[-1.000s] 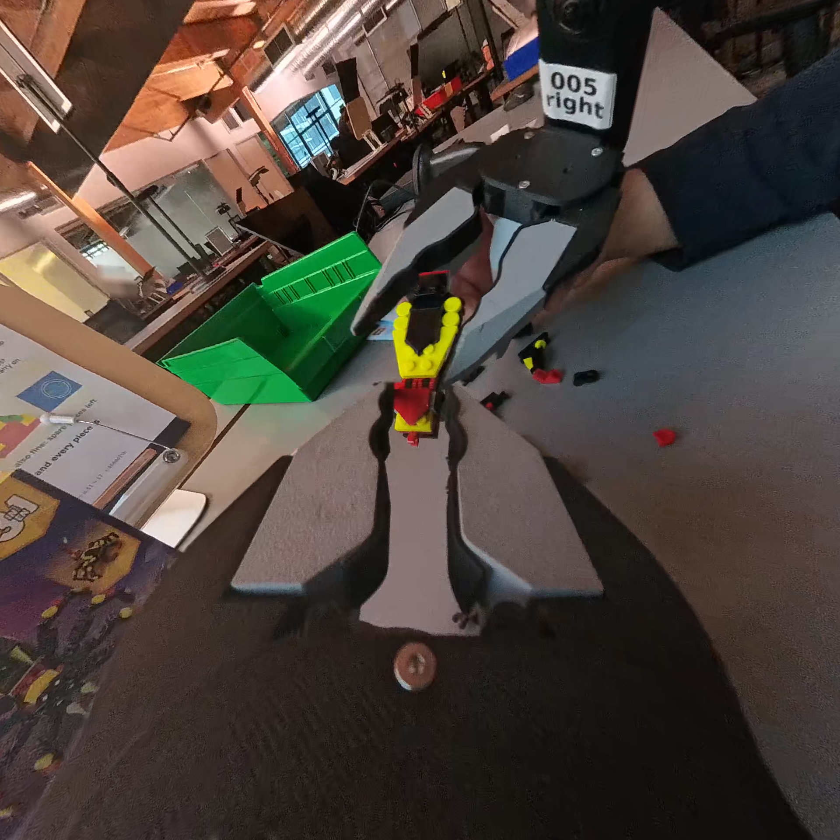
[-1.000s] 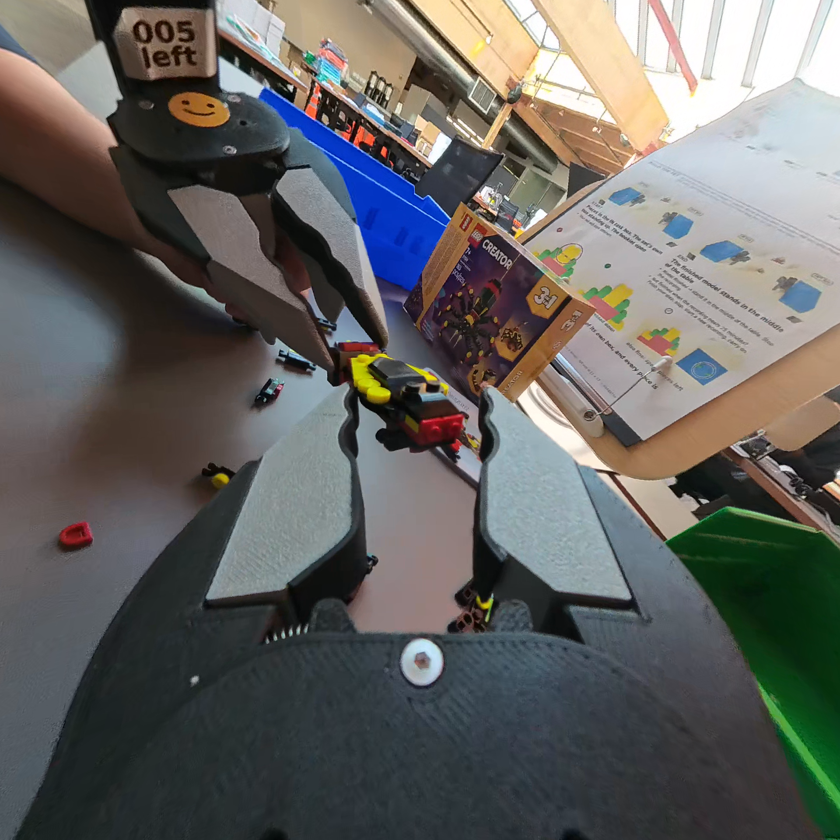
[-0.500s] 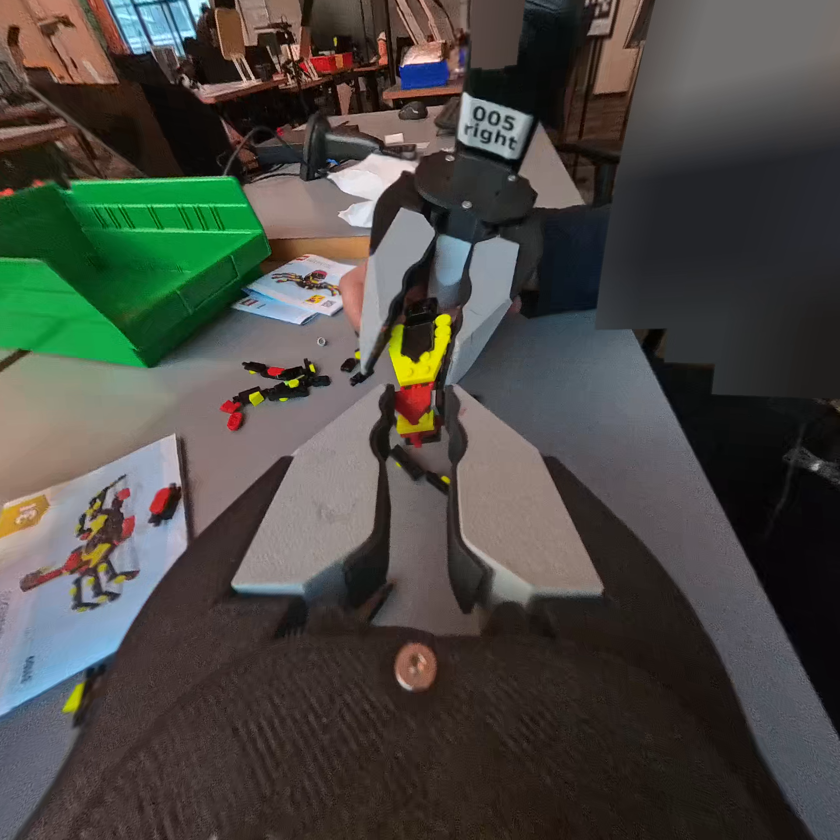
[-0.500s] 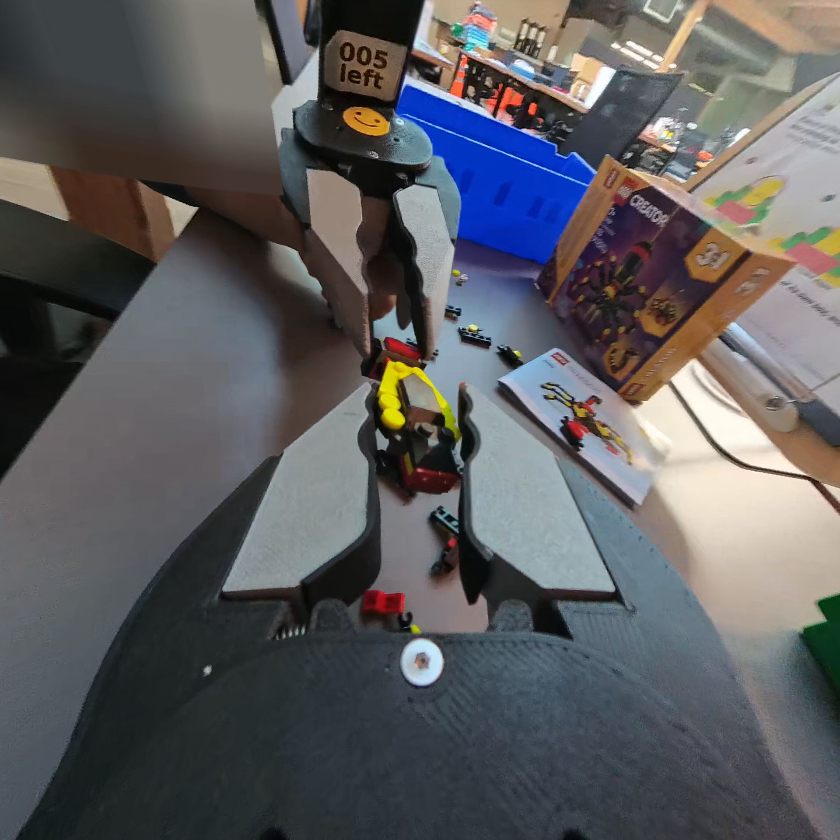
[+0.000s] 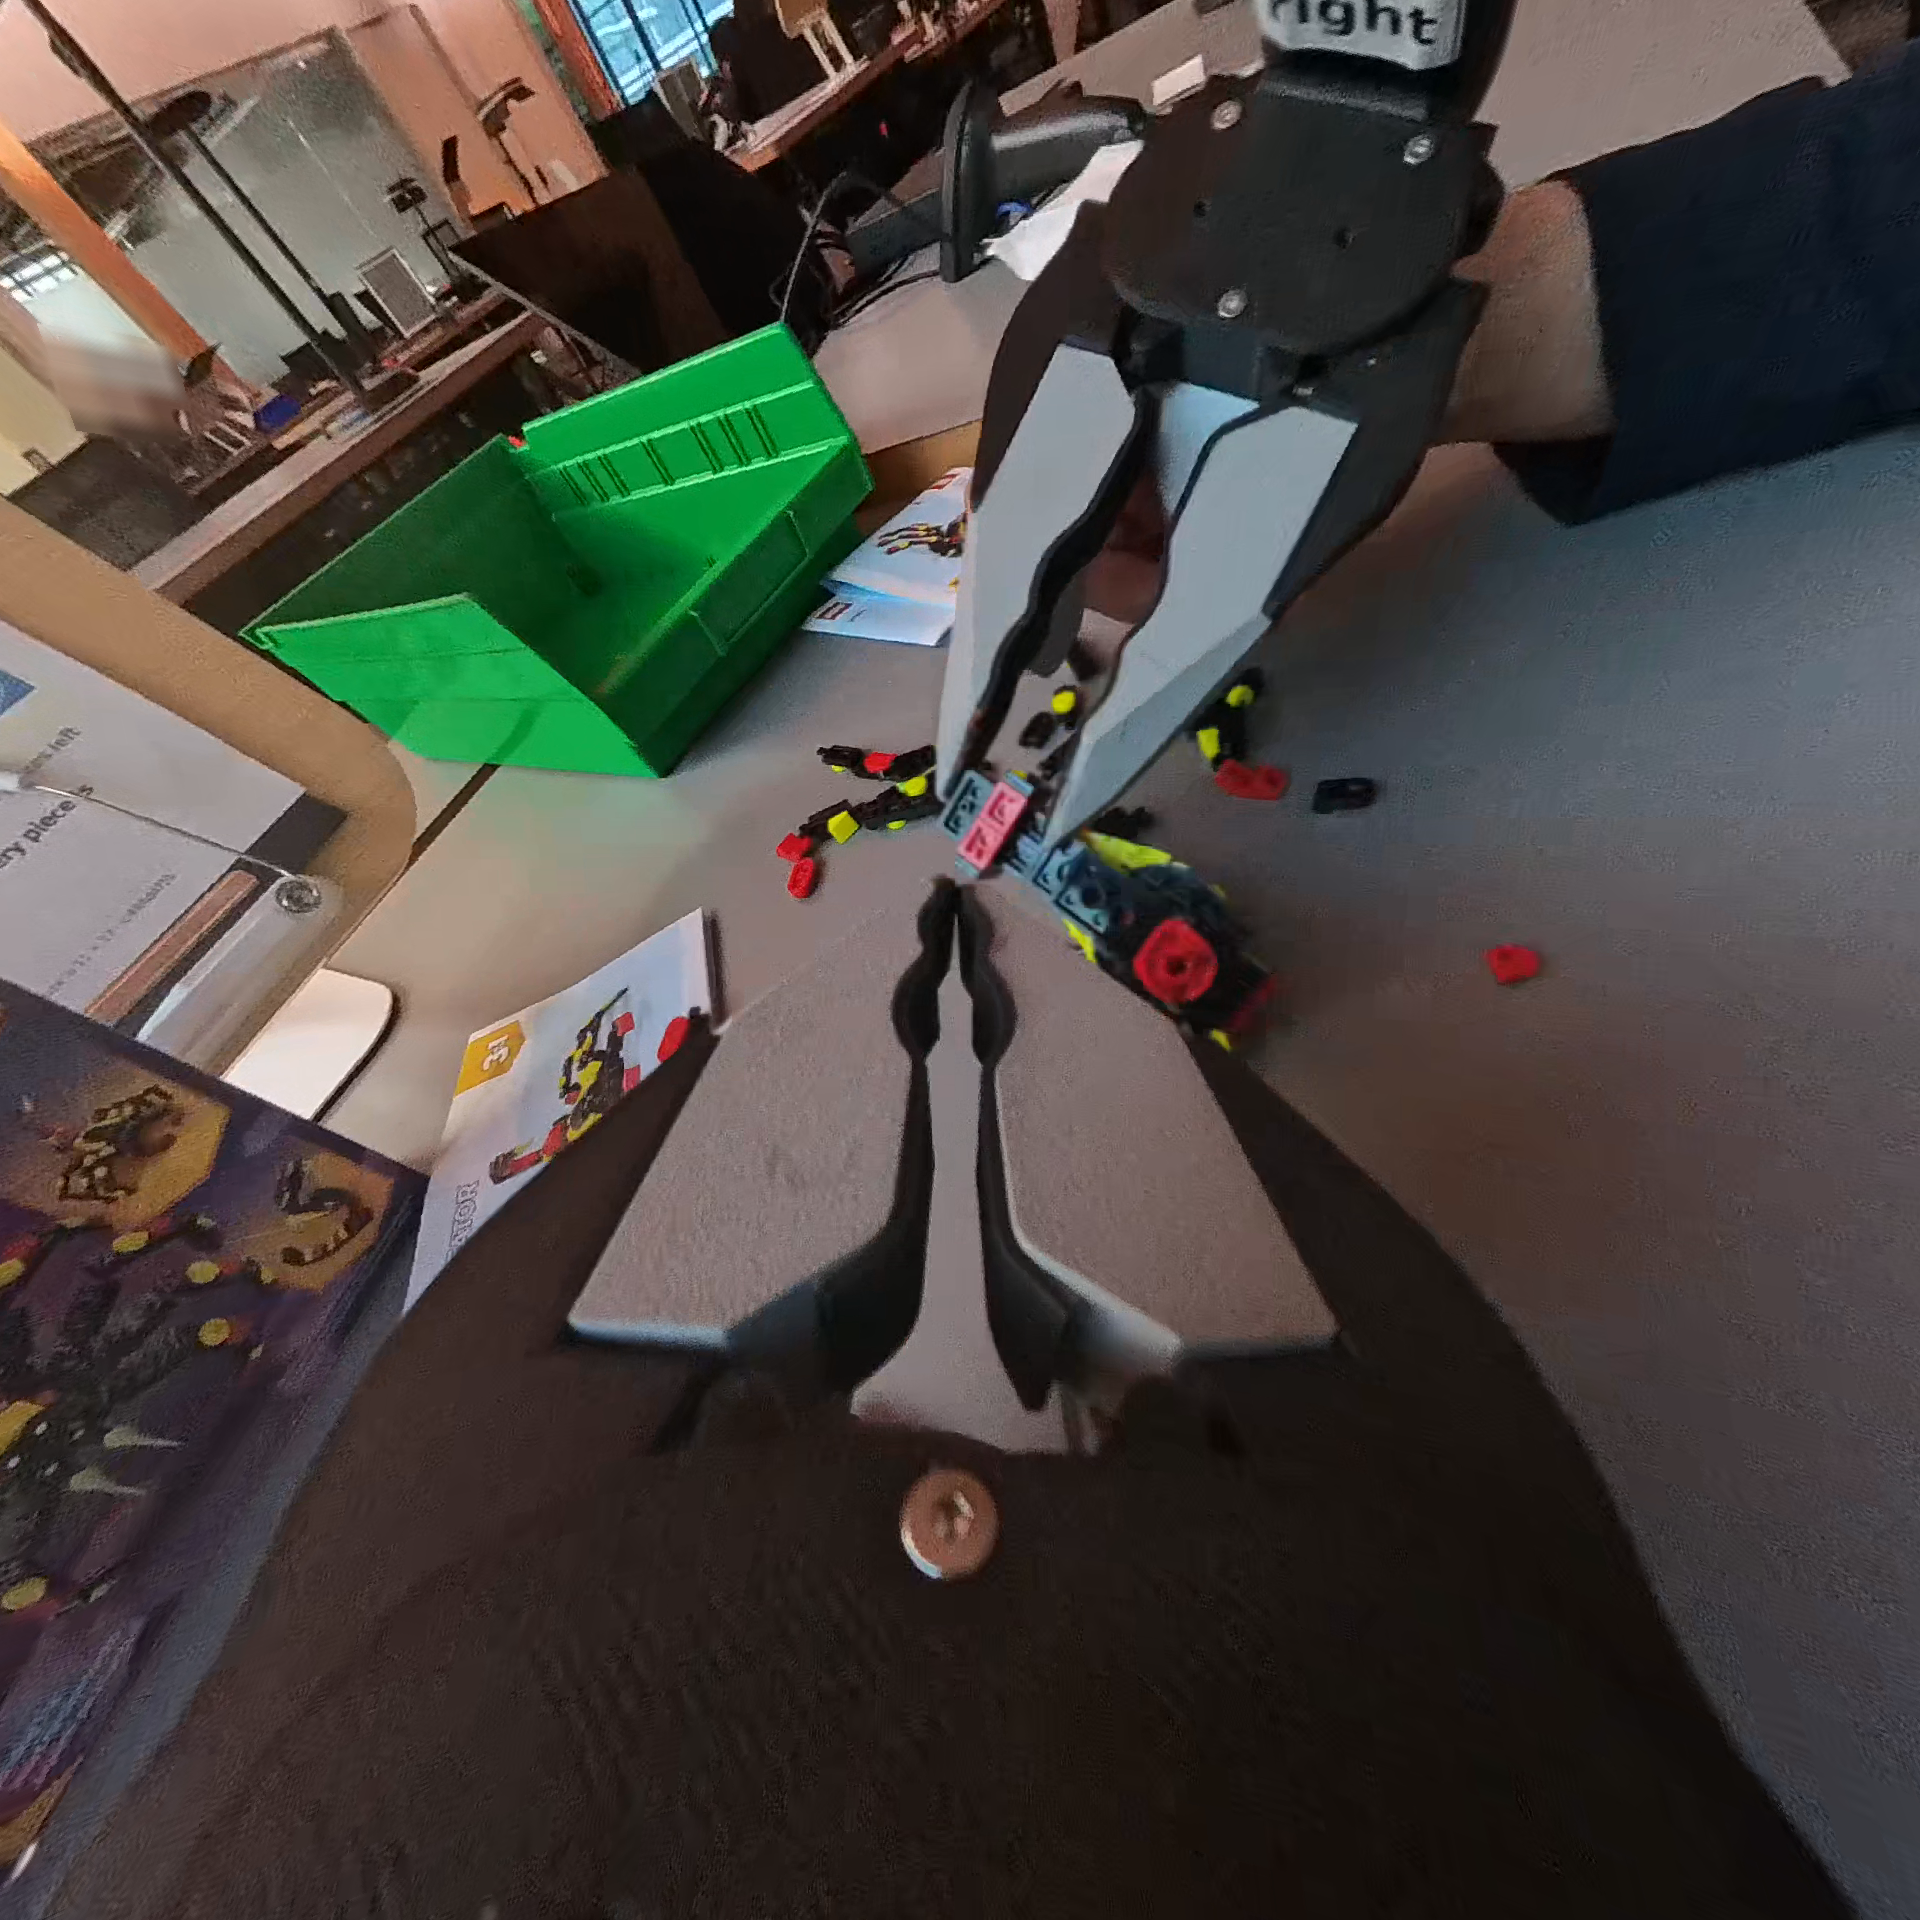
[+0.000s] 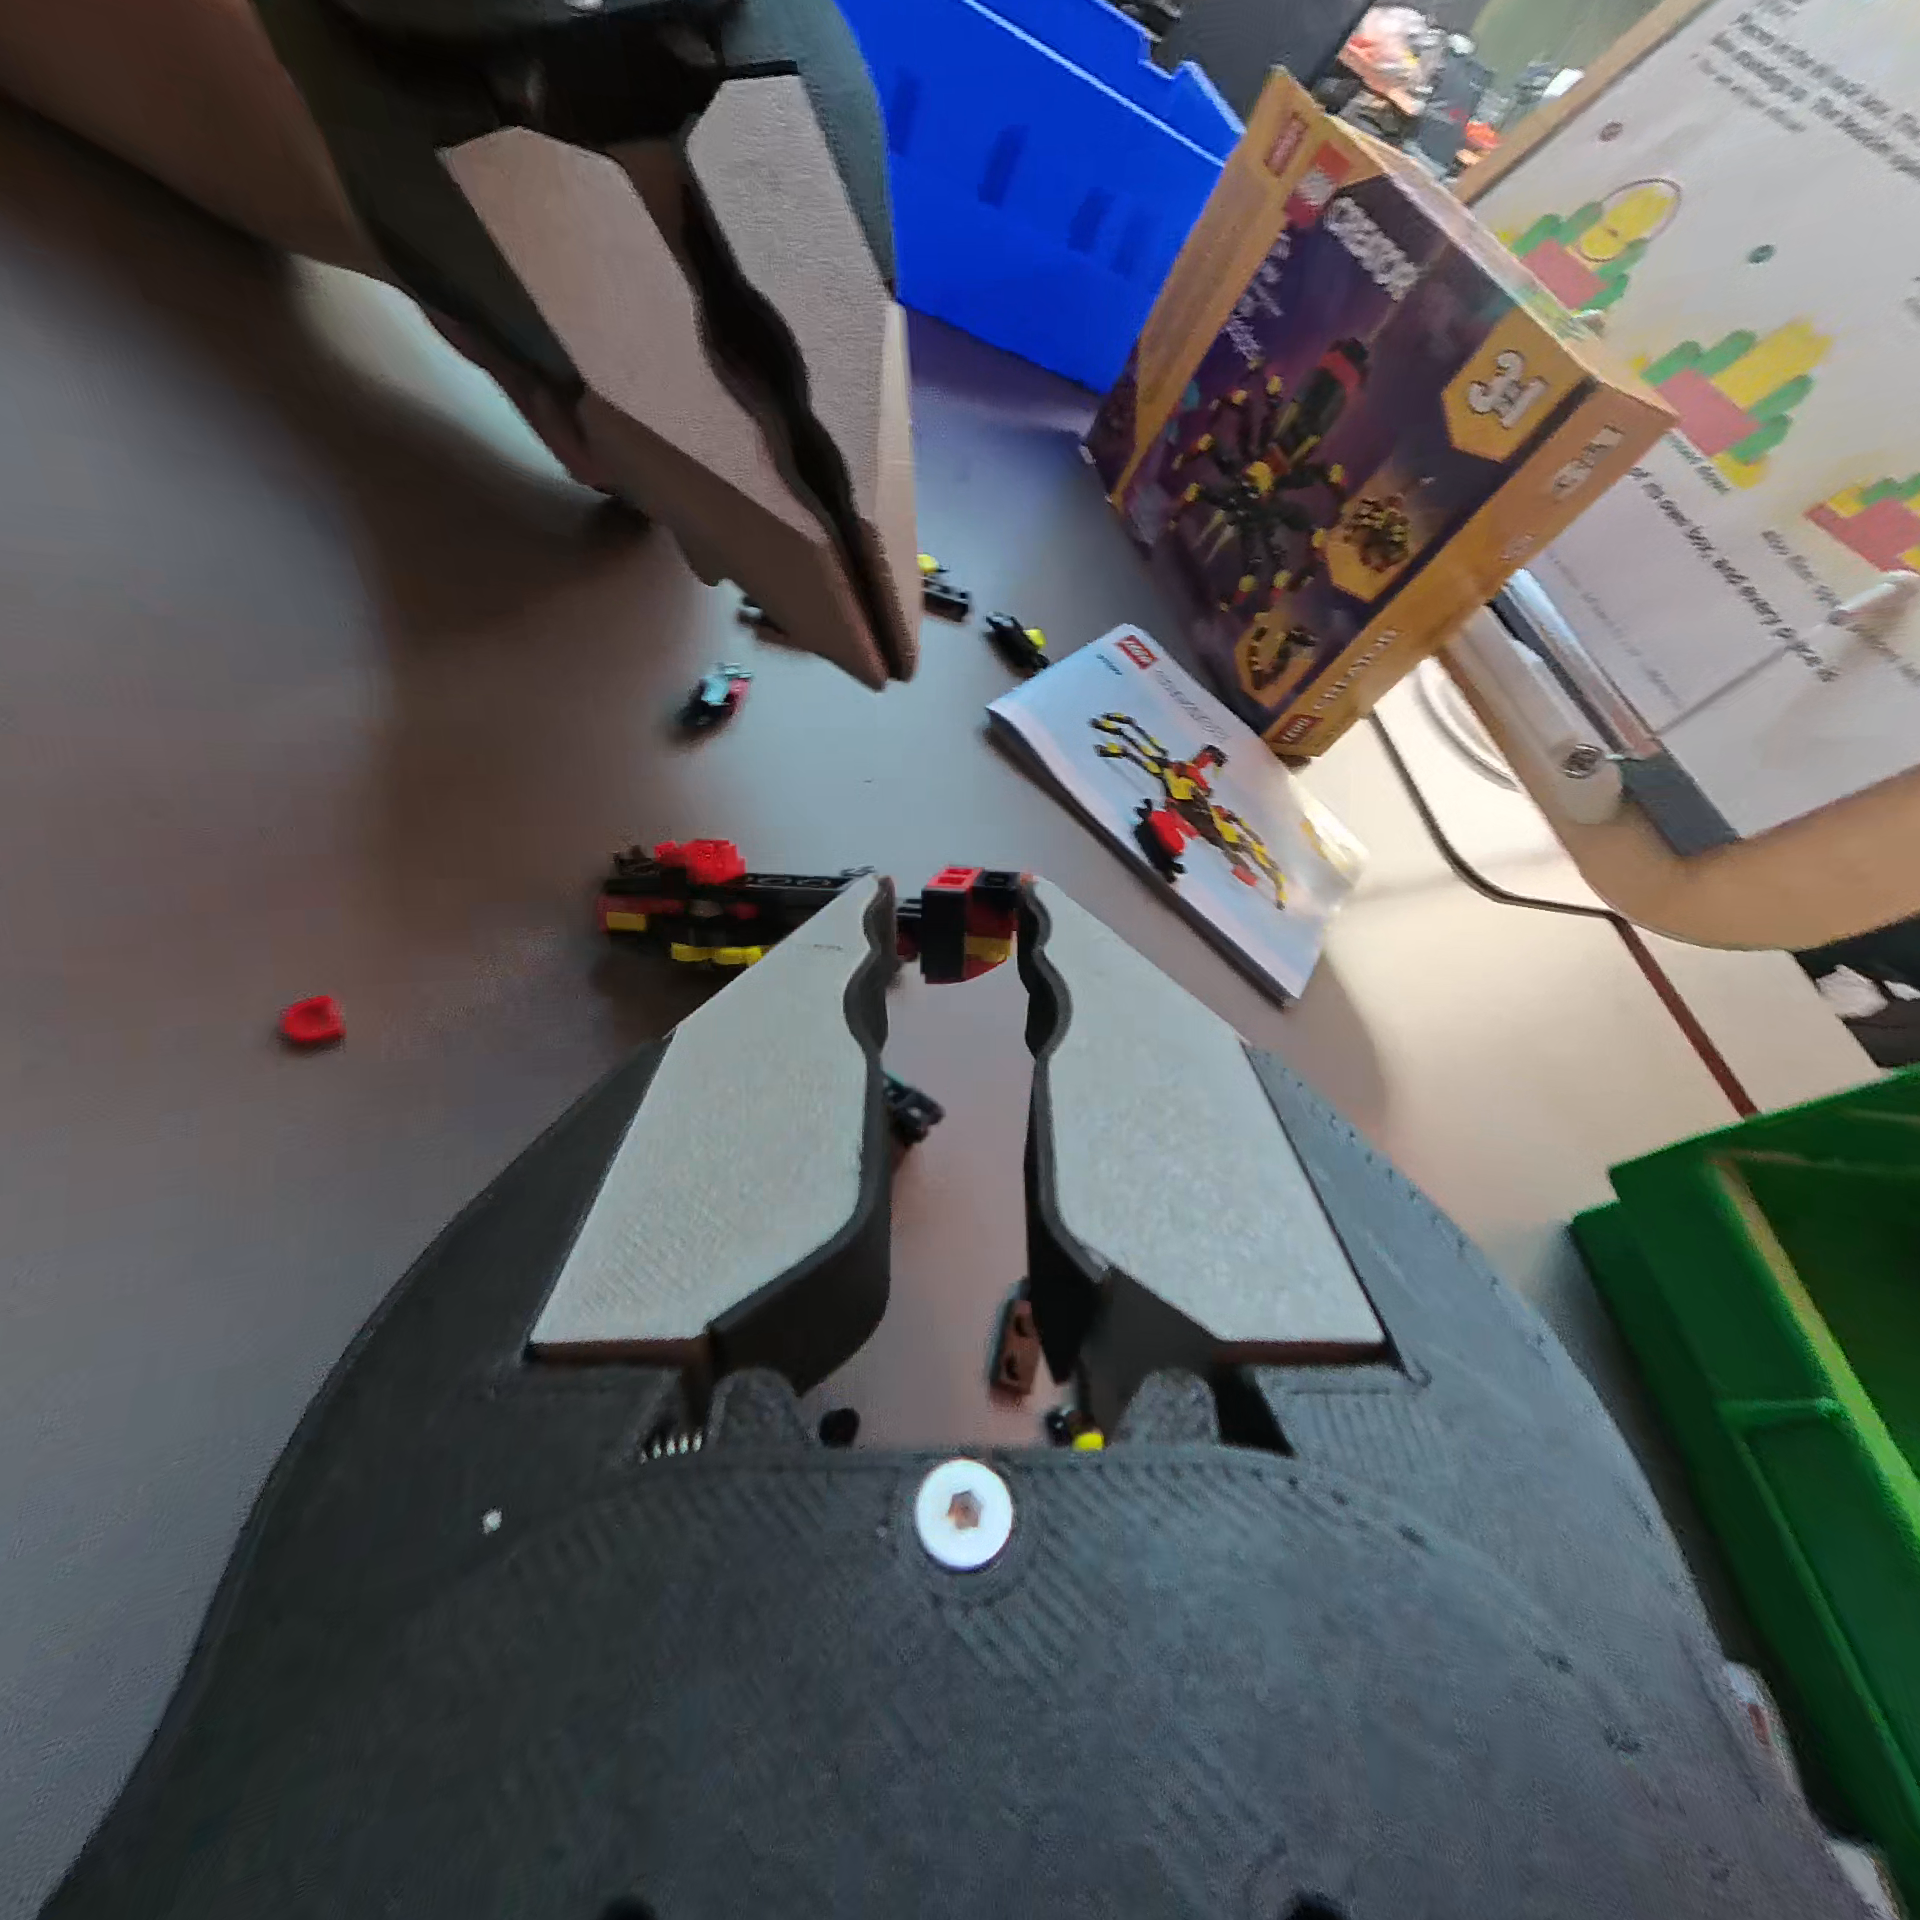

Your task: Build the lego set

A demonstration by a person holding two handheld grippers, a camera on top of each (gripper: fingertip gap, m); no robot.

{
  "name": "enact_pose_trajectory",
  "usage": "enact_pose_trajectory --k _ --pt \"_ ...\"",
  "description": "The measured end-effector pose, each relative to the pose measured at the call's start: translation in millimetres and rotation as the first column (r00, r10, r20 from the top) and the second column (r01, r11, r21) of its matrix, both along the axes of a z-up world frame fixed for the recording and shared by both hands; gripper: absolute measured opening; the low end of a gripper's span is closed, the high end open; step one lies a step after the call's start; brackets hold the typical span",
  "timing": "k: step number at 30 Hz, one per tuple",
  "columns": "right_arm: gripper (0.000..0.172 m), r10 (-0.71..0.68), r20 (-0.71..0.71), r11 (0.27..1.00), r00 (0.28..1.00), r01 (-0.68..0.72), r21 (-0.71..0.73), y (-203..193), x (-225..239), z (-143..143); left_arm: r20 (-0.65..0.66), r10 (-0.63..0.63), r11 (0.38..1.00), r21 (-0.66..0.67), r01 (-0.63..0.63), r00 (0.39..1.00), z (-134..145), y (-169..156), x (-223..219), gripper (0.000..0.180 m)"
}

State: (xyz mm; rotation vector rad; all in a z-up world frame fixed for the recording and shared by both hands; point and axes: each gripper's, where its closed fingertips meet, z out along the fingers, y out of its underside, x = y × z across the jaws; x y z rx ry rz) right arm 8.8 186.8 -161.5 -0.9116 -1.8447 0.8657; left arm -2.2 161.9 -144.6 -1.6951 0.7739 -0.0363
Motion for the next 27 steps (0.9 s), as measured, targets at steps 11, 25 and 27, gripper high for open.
enact_pose_trajectory --k 11,25,27 --pt "0.077 -0.042 0.122 0.867 0.992 0.097 -0.488 20 -1 13 -0.056 0.065 0.998 0.009 -0.064 0.996 -4 7 -9 0.001" --pt "0.067 -0.088 0.066 0.839 0.994 0.11 -0.534 21 -6 24 -0.087 0.023 0.999 -0.04 -0.026 0.996 -13 5 1 0.037" --pt "0.068 -0.055 0.071 0.836 0.996 0.085 -0.542 13 -8 22 -0.061 0.004 0.999 -0.041 -0.007 0.998 -11 4 7 0.038"
